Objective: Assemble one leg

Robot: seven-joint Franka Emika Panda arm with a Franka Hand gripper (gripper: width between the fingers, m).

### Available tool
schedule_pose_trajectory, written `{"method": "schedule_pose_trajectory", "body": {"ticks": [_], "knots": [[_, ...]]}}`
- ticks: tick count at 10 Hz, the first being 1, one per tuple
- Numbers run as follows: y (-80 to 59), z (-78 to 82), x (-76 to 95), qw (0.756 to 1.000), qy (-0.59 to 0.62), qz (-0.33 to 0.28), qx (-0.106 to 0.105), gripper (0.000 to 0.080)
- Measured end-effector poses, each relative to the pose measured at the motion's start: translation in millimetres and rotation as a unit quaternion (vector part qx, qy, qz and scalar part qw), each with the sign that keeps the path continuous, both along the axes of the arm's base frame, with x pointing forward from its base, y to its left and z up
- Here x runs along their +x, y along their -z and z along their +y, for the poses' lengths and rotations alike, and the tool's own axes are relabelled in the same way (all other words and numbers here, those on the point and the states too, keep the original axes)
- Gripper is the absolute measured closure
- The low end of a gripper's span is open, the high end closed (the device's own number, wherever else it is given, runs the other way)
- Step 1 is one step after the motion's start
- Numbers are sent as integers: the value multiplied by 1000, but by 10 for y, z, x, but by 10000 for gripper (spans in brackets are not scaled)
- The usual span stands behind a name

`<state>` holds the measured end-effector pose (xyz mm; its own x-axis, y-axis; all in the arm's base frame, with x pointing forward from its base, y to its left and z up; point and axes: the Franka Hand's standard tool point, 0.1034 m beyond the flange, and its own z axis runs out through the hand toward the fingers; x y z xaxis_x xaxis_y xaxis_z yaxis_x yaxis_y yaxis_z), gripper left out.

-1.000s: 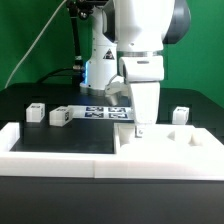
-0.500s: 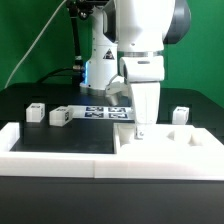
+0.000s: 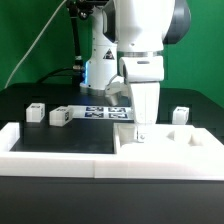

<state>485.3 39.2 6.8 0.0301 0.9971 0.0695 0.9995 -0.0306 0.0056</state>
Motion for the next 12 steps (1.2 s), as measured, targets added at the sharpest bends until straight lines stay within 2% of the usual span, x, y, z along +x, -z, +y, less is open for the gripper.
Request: {"method": "schedule_pose_trajectory", "body": {"ticks": [2,3,5,8,12], "knots": [[-15,-3,1,1000,2,0,0,151],[-144,-8,-10,1000,12,-2,-4,150],[-413,-15,-146,999,29,-7,-13,150],[-659,5,-289,997,67,-18,-19,150],[-607,-9,-298,988,152,-9,-15,150]]}}
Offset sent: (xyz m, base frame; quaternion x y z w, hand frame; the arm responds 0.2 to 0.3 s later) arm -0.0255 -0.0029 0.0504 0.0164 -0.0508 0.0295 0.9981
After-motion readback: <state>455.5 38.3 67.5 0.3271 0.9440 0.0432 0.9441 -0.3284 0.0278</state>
